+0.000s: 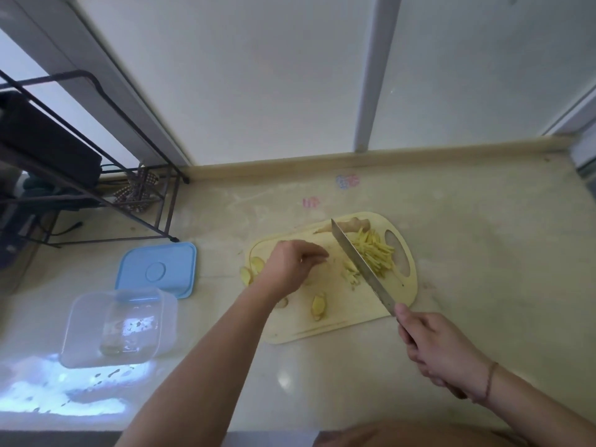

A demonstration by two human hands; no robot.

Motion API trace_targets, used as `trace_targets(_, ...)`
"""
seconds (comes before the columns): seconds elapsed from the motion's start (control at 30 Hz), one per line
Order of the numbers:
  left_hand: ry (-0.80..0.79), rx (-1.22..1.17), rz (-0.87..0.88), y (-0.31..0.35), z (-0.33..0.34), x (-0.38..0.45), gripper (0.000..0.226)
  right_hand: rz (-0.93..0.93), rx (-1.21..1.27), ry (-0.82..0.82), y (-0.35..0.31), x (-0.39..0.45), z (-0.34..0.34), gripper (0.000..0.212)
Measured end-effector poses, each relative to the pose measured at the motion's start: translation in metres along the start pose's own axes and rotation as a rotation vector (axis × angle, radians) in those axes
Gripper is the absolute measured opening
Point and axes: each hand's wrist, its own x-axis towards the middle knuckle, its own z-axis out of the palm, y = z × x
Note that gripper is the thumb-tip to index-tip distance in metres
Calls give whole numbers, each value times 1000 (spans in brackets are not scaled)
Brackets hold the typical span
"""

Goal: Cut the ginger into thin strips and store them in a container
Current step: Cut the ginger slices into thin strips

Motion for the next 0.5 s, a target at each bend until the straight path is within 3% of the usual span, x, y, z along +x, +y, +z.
trace_targets(0.1,-238,46,102,0,-2,-20,17,2,4,-15,3,0,0,53)
trace_targets(0.2,-339,138,155,-5,6,-31,18,21,13,-27,5,2,3,53)
trace_targets(0.43,-167,186,109,-6,11,-45,30,20,20,-42,6,2,3,56)
trace_targets(0.5,-181,265,79,-7,11,-58,46,30,27,-52,5,0,3,58)
